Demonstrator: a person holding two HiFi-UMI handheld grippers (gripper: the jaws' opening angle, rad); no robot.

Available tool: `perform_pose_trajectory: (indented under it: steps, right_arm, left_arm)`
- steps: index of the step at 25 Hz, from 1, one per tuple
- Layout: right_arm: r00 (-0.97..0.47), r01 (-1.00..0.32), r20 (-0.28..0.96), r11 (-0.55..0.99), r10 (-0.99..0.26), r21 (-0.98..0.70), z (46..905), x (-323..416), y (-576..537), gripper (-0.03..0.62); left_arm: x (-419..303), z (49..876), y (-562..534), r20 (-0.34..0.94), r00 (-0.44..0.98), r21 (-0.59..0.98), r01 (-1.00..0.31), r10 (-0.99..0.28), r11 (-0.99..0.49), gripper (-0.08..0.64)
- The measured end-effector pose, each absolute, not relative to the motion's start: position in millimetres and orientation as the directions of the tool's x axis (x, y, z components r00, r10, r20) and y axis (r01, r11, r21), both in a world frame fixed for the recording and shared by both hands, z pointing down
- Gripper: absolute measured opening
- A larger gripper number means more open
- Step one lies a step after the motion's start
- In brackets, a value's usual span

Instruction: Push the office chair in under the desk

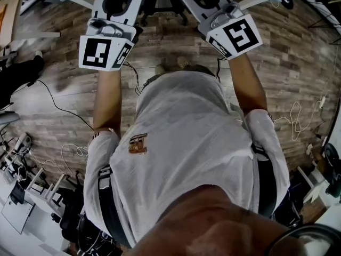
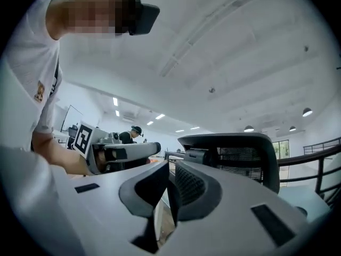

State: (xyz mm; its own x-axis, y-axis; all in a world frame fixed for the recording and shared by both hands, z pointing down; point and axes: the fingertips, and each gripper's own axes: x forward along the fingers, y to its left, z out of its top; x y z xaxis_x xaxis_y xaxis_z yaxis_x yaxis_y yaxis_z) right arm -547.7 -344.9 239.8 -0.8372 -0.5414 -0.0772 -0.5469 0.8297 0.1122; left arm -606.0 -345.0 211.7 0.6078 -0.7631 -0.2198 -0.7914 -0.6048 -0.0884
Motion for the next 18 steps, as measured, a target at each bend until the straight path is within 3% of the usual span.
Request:
perform_pose_trajectory:
  steps: [6,18]
  right_arm:
    - [-0.845,-0.529,-0.128,0.847,-0.519,0.057,239,-554,-335,0.046]
    - [-0.853,-0.500,-0.167,0.866,-0.494,-0.007,242,-550,-330,0.035]
  left_arm:
    - [-598,213,-336,-0.240,0.590,-0.053,-0.801,-0.771,-0.597,0.044]
    - [-585,228,-335,-0.210,0.588,-0.027,-0.802,-0.781,-0.596,0.020]
